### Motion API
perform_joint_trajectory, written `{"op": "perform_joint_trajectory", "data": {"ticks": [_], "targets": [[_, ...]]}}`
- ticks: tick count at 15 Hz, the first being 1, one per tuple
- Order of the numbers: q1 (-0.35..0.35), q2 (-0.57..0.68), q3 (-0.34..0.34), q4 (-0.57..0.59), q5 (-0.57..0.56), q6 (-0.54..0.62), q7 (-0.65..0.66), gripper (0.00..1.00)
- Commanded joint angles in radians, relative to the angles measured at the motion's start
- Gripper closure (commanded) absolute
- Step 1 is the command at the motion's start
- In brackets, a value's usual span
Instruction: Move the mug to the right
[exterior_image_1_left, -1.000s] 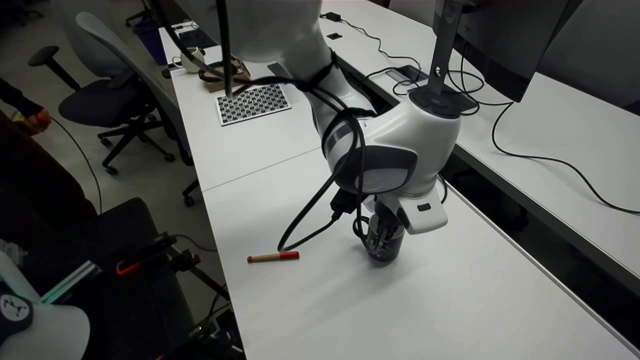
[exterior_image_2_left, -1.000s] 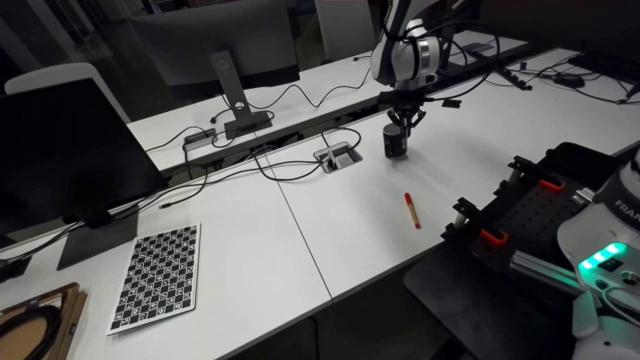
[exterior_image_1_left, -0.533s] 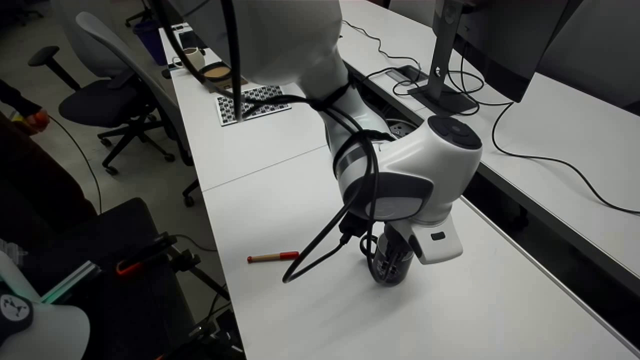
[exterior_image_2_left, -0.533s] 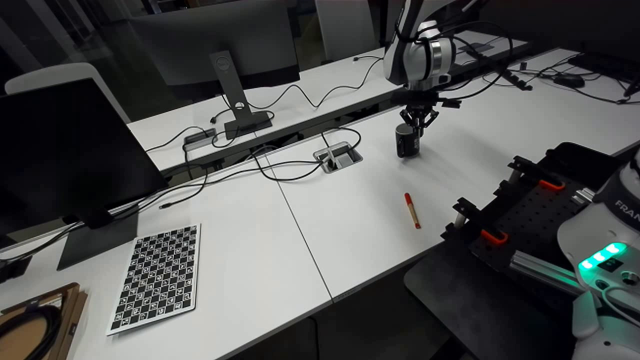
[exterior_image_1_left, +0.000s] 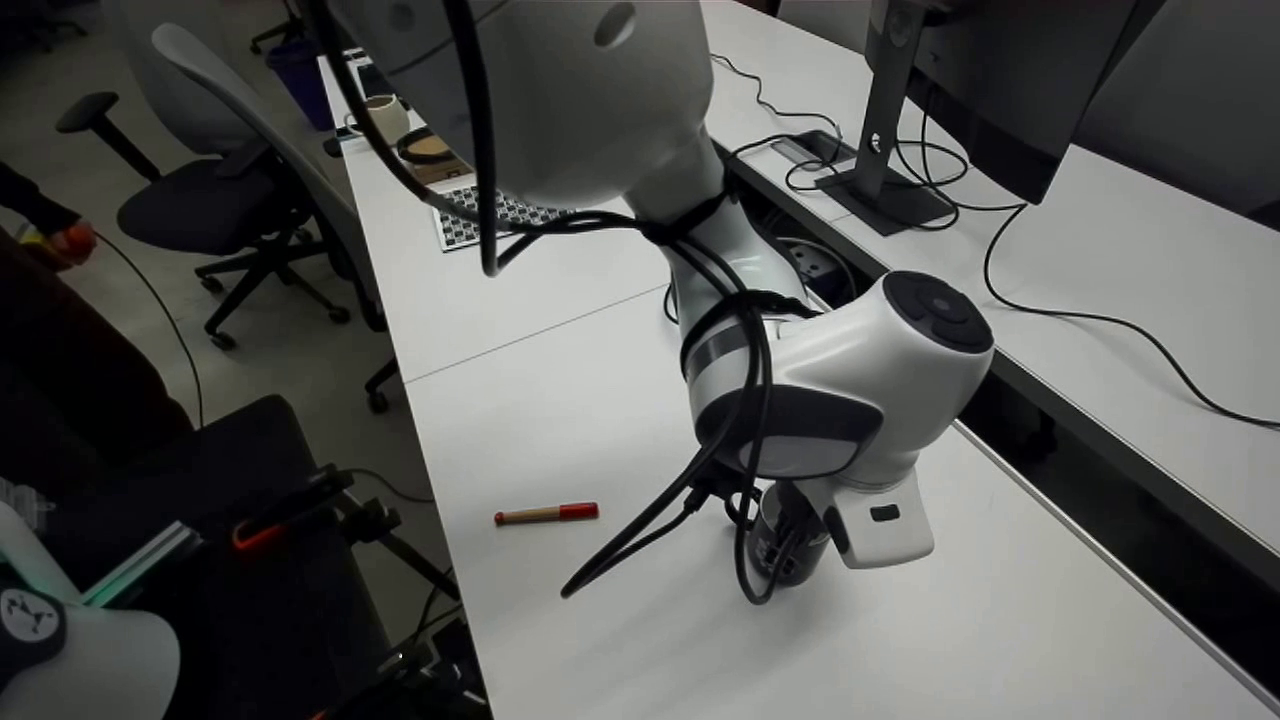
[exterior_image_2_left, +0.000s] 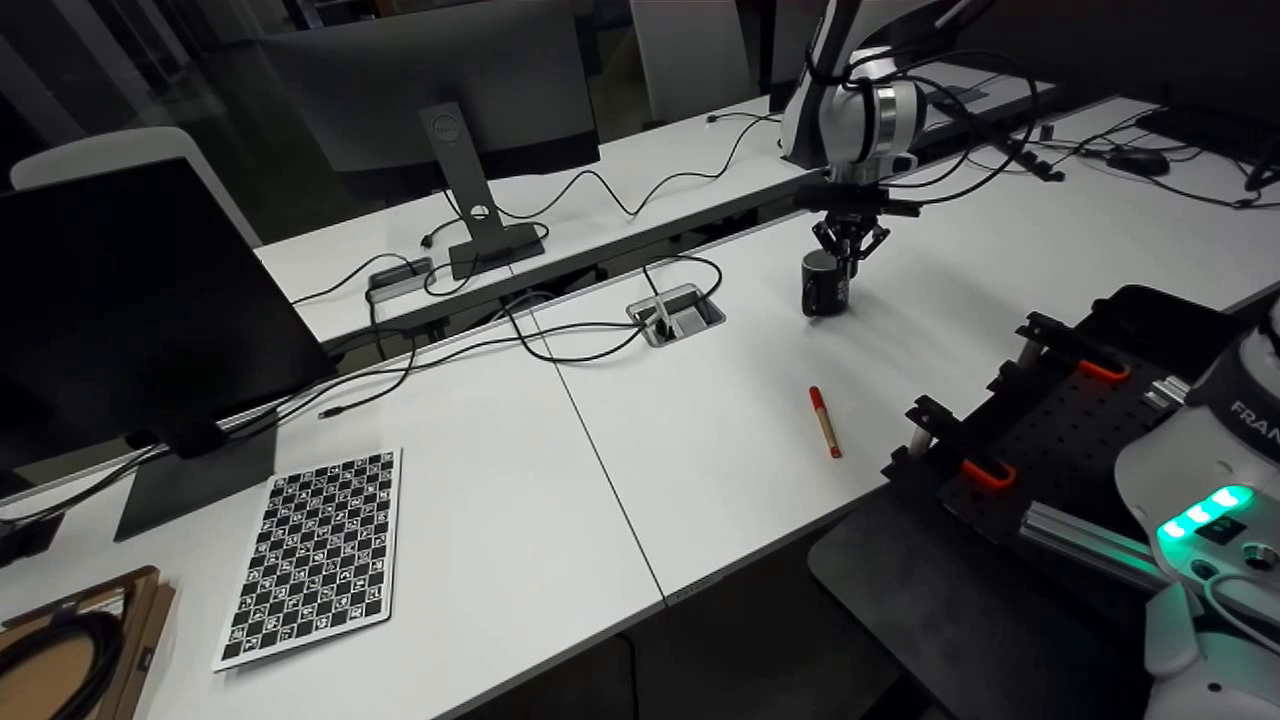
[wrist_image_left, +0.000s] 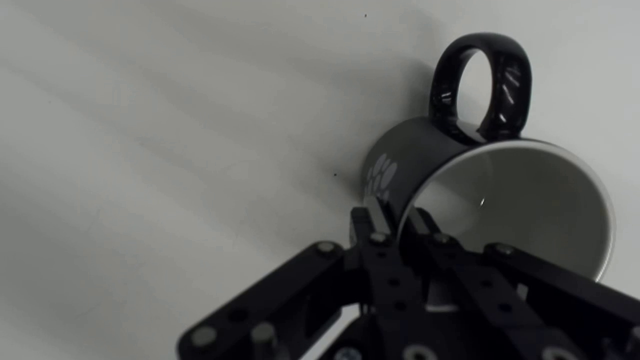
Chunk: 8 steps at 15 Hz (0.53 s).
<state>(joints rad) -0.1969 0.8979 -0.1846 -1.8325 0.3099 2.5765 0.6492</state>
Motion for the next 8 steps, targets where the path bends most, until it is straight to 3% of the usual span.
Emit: {"op": "perform_joint_trajectory", "data": {"ticks": [1, 2, 8], "targets": [[-0.002, 0.031, 0.014, 0.027, 0.022, -0.026, -0.021, 0.82], [0.004, 0.030, 0.010, 0.022, 0.018, -0.026, -0.017, 0.65], [0.035, 0.033, 0.004, -0.001, 0.009, -0.019, -0.011, 0.22]]}}
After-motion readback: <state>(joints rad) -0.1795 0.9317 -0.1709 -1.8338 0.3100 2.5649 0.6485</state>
